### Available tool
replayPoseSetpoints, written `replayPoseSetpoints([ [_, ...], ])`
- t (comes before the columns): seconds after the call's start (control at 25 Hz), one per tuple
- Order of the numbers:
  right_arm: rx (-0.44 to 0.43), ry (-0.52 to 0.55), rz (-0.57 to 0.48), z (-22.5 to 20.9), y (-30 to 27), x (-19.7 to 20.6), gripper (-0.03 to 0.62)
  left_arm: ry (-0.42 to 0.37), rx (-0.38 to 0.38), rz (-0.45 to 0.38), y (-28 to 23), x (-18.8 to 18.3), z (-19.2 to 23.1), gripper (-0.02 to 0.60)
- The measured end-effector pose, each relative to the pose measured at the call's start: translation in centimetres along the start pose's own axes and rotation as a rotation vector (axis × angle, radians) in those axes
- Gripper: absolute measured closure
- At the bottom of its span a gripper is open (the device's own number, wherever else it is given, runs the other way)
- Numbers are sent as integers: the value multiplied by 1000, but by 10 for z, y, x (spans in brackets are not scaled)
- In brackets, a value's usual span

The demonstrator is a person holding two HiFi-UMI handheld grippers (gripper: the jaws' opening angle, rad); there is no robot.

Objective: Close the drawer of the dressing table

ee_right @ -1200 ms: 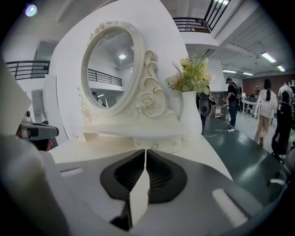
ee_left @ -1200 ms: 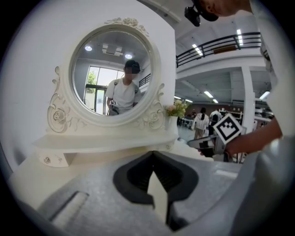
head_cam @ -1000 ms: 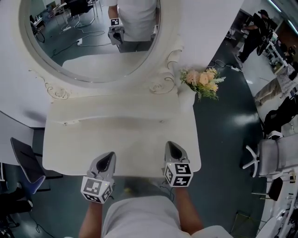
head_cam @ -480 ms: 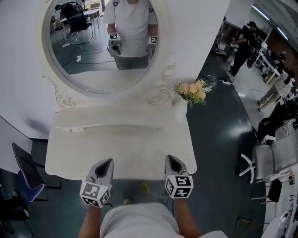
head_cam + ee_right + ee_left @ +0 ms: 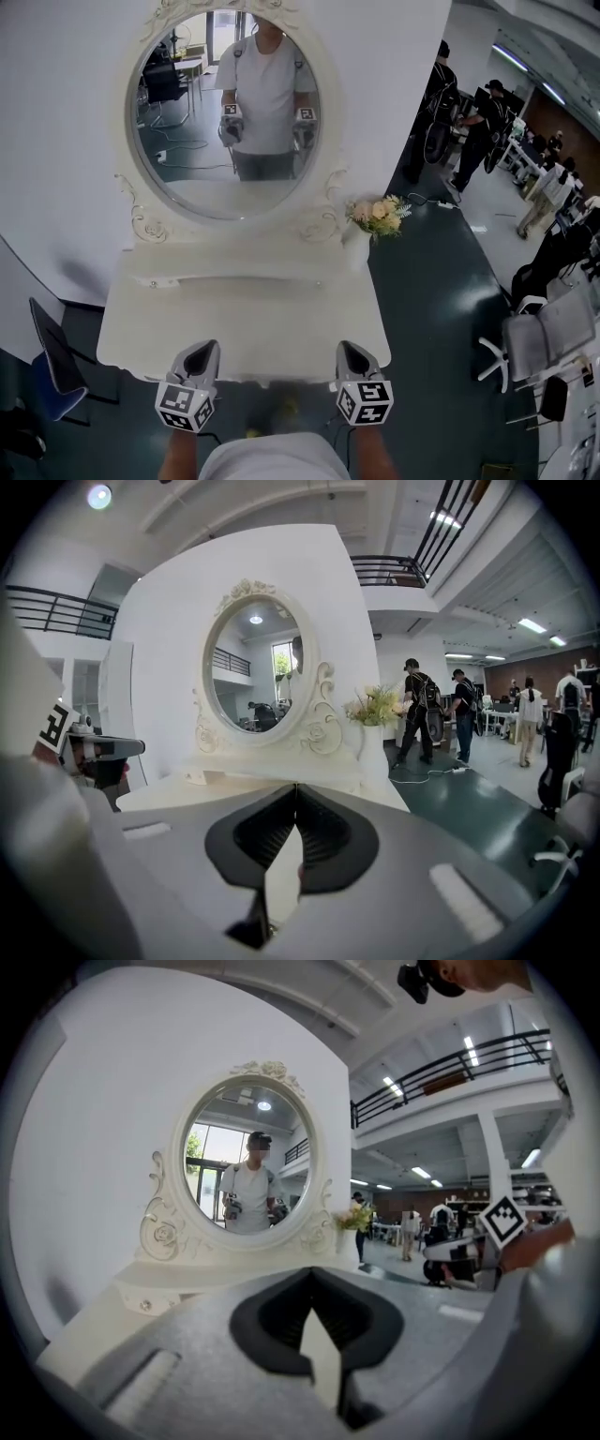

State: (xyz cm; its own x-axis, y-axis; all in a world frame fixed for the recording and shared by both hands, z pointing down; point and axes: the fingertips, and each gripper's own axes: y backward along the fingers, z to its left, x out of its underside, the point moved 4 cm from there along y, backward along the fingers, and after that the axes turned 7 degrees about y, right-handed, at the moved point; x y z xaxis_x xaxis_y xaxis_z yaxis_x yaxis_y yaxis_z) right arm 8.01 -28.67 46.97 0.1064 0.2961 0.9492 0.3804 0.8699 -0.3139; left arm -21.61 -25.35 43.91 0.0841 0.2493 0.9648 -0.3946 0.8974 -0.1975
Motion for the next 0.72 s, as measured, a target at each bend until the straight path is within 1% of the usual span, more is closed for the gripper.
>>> replayPoseSetpoints([
  [0.08,0,-15,-12,5,11,0,591,3,-5,-4,10,0,2,583],
  [0.24,12,8,6,12,25,2,591,4,-10,-14,25,-4,2,583],
  [0.32,10,-6,10,14,29,2,591,-6,-8,-19,31,-8,2,583],
  [0.48,0,16,3,19,35,-1,591,-13,-8,-30,39,-11,1,583],
  [0.72,-5,13,0,23,43,-6,591,-19,-22,-39,53,-16,6,583],
])
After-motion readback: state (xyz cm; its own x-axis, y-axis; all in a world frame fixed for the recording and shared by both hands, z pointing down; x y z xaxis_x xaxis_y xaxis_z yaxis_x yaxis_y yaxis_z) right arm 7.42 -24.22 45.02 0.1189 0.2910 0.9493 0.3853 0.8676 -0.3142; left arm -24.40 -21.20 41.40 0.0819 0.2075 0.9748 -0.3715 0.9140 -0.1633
